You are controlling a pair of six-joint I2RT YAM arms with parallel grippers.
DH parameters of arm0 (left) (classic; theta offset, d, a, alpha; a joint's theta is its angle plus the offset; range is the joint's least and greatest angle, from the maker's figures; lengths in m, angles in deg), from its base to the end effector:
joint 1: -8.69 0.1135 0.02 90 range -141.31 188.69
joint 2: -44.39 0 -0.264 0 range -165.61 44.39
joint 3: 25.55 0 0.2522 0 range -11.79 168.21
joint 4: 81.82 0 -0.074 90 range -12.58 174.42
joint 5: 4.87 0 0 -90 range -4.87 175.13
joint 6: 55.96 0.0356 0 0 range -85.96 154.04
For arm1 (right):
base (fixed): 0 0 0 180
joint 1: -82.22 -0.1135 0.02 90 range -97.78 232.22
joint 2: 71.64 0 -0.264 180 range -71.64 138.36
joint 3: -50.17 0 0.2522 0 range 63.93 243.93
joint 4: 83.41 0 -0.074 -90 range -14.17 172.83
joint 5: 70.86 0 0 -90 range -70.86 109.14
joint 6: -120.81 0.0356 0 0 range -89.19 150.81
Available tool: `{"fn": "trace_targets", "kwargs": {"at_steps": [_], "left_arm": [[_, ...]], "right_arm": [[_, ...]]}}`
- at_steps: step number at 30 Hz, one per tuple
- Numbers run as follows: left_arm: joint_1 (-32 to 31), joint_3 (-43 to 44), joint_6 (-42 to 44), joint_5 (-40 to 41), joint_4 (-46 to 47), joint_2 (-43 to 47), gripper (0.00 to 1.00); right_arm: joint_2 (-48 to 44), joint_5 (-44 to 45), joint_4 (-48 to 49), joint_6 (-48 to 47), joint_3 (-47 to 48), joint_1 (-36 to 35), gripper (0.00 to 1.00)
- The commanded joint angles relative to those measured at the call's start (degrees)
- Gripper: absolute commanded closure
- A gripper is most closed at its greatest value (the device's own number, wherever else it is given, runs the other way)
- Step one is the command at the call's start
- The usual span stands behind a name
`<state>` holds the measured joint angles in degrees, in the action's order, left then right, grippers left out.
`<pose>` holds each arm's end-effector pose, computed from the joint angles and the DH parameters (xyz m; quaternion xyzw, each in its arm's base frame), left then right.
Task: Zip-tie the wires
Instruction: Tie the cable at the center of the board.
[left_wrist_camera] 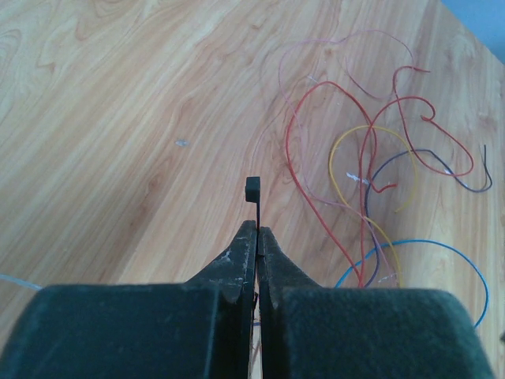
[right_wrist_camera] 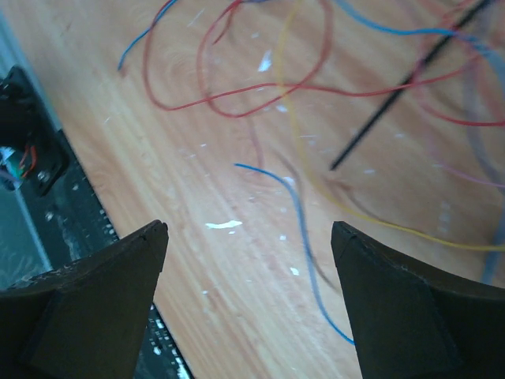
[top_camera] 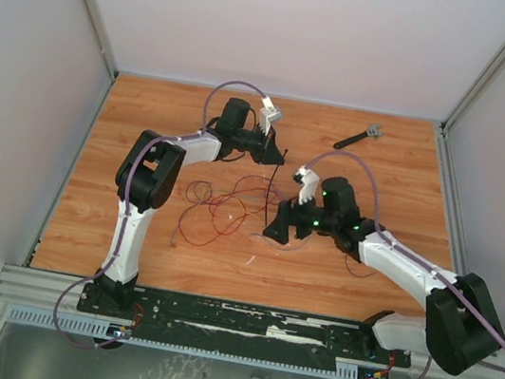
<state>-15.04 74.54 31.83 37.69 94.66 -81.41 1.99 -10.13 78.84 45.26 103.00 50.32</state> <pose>0.4355 -0.2201 0.1703 0.3473 0.7379 -0.4421 0.3734 0.2145 0.1540 0.2118 -0.2406 0.8449 0.3745 0.2965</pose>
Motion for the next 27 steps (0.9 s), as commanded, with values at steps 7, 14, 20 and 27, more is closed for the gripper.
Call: {"fn": "trace_targets", "kwargs": {"at_steps": [7,14,20,27], "left_arm": [[-0.1,-0.2,-0.4,-0.4,1.2,2.6,1.0],[-0.1,-0.3,-0.1,-0.5,0.8,2.7,1.0],[-0.1,-0.1,1.5,-0.4,-1.1,2.8,1.0],[-0.1,-0.2,1.9,-0.9,-1.4,2.9,1.0]], "right_arm": [[8.6,-4.2,10.8,6.1,1.3,-7.7,0.14],[15.8,-2.6,14.0,5.4,4.3,-8.1,0.14],[20.2,2.2,10.3,1.1,7.5,-8.0,0.12],[22.8,3.6,8.7,-1.1,7.8,-5.9,0.12]]}}
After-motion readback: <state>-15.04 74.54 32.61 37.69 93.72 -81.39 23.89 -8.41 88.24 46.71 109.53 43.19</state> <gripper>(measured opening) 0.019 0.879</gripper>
